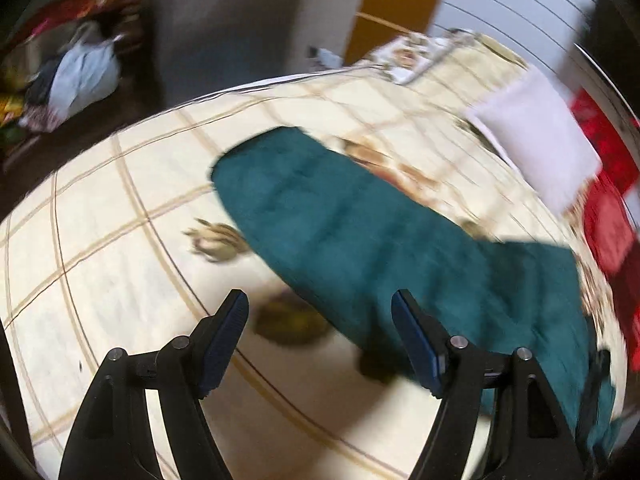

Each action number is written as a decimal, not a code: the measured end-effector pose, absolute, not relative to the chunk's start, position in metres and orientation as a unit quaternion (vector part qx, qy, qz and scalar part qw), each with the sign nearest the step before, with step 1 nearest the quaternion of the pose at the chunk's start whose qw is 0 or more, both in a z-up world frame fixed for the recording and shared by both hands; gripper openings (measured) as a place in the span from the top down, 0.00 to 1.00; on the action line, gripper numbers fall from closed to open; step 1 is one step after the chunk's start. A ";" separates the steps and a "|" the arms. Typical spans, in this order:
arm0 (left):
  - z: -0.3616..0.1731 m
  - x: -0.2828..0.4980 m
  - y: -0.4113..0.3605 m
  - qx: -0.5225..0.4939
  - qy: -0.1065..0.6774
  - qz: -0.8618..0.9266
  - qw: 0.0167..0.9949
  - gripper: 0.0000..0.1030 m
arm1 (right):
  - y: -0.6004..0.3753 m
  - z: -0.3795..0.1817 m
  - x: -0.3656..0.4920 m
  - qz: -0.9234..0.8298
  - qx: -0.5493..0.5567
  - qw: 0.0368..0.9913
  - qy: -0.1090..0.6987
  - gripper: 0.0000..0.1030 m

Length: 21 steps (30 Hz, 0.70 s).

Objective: Fold large clothes
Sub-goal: 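Grasp the jacket side edge by the sleeve with the left tool and lift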

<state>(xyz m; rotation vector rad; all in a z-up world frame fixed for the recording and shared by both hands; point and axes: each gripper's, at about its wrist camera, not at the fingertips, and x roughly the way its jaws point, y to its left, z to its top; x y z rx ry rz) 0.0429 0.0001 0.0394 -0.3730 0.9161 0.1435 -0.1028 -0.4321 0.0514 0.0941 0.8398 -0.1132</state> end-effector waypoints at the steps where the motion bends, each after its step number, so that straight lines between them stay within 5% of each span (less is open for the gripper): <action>1: 0.034 0.051 0.010 -0.191 0.443 0.074 0.873 0.43 | -0.432 0.052 -0.103 -0.055 0.046 0.910 0.408 0.00; 13: 0.009 0.098 0.029 -0.202 0.442 0.129 0.864 0.43 | -0.435 0.048 -0.103 -0.056 0.044 0.905 0.419 0.00; 17: 0.008 0.102 0.031 -0.215 0.428 0.097 0.872 0.81 | -0.436 0.046 -0.104 -0.054 0.054 0.904 0.422 0.00; 21: 0.016 0.093 0.039 -0.260 0.411 0.064 0.871 0.92 | -0.437 0.044 -0.105 -0.055 0.052 0.902 0.426 0.00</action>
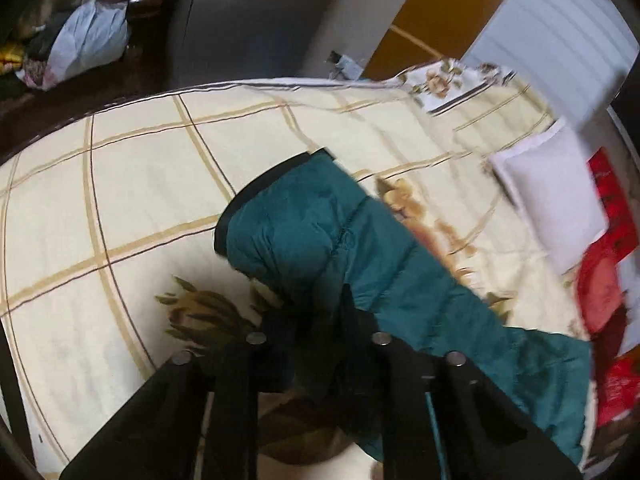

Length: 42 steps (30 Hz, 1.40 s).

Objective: Fold large clothes
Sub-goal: 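Grasp the jacket side edge by the sleeve with the left tool and lift, then fold the lifted side and sleeve over the jacket body with the left tool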

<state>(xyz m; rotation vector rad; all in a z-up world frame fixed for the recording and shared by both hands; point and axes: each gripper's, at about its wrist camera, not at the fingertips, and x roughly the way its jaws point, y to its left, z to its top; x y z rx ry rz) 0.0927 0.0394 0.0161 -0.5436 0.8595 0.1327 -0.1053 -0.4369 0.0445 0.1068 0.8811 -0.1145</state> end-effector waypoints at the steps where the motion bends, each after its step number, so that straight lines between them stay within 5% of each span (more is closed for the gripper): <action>1: 0.022 0.088 0.037 -0.250 0.406 0.064 0.877 0.92 | -0.437 0.044 -0.106 -0.056 0.051 0.901 0.427 0.00; 28: 0.151 -0.038 -0.129 -0.104 0.324 -0.132 0.931 0.87 | -0.479 0.061 -0.152 -0.109 0.061 0.898 0.423 0.00; 42: 0.095 -0.072 -0.264 -0.071 0.405 -0.225 0.883 0.87 | -0.512 0.071 -0.185 -0.135 0.074 0.897 0.414 0.00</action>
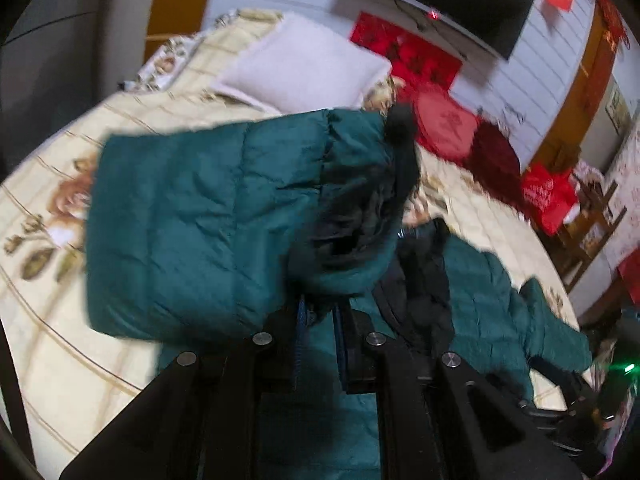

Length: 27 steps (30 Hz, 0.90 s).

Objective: Fold large clothes
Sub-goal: 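Fold the lifted side and sleeve over the jacket body with the left tool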

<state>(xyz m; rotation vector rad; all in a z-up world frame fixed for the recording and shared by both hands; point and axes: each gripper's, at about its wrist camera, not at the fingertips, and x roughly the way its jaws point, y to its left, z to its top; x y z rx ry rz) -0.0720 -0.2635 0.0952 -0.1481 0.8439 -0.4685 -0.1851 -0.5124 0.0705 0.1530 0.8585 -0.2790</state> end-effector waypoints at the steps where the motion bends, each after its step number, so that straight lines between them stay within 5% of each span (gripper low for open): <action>1: 0.085 -0.074 -0.275 -0.062 0.418 -0.228 0.877 0.87 | -0.515 0.070 -0.187 -0.136 0.077 0.897 0.414 0.00; 7: 0.042 -0.077 -0.312 -0.057 0.477 -0.268 0.835 0.86 | -0.529 0.064 -0.196 -0.143 0.102 0.892 0.417 0.00; 10: 0.035 -0.081 -0.316 -0.063 0.493 -0.295 0.816 0.78 | -0.535 0.063 -0.201 -0.146 0.114 0.890 0.416 0.01; 16: 0.073 -0.112 -0.291 -0.018 0.440 -0.298 0.847 0.68 | -0.535 0.070 -0.204 -0.123 0.143 0.895 0.403 0.00; 27: 0.104 -0.110 -0.209 0.024 0.383 -0.174 0.907 0.68 | -0.476 0.077 -0.132 -0.014 0.169 0.900 0.402 0.00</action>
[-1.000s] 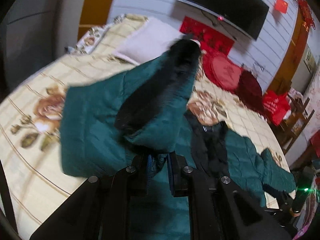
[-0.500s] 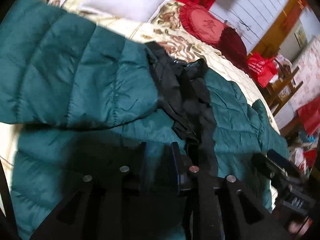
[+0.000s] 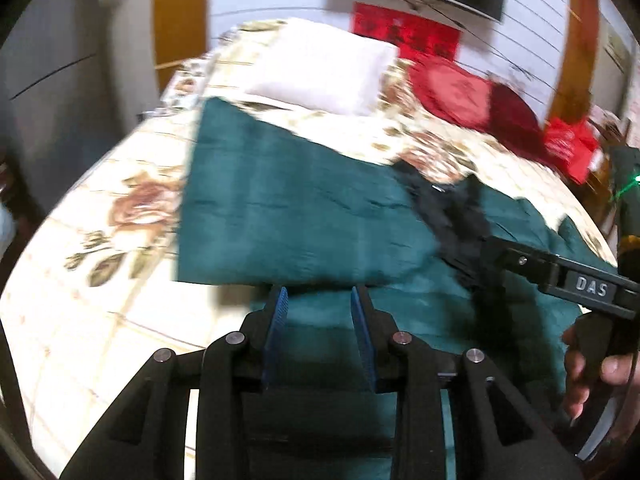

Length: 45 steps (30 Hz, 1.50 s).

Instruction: Fold large clothes

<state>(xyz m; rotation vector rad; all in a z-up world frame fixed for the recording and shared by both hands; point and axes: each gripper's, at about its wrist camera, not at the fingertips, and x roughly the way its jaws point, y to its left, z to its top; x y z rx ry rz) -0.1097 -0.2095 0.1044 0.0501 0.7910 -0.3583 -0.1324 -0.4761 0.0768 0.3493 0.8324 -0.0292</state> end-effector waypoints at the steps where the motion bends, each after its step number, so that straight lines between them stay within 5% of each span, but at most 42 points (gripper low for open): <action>1: 0.105 -0.107 -0.197 0.011 0.379 -0.164 0.911 0.68 | -0.469 0.075 -0.123 -0.004 0.169 0.898 0.405 0.00; 10: 0.078 -0.086 -0.152 -0.071 0.386 -0.125 0.911 0.68 | -0.437 0.041 -0.037 0.022 0.165 0.880 0.444 0.07; 12: 0.069 -0.079 -0.152 -0.072 0.400 -0.126 0.905 0.68 | -0.437 0.028 -0.027 0.021 0.171 0.871 0.459 0.23; 16: 0.058 -0.075 -0.152 -0.078 0.411 -0.124 0.900 0.68 | -0.441 0.017 -0.027 0.037 0.202 0.872 0.444 0.75; 17: 0.057 -0.074 -0.152 -0.079 0.413 -0.123 0.899 0.68 | -0.441 0.019 -0.029 0.042 0.205 0.873 0.441 0.78; 34: 0.029 -0.041 -0.172 -0.077 0.470 -0.116 0.871 0.68 | -0.555 0.115 -0.139 -0.057 0.170 0.922 0.343 0.81; 45: 0.033 -0.037 -0.176 -0.093 0.466 -0.169 0.863 0.68 | -0.614 0.070 -0.157 -0.124 0.212 0.892 0.380 0.81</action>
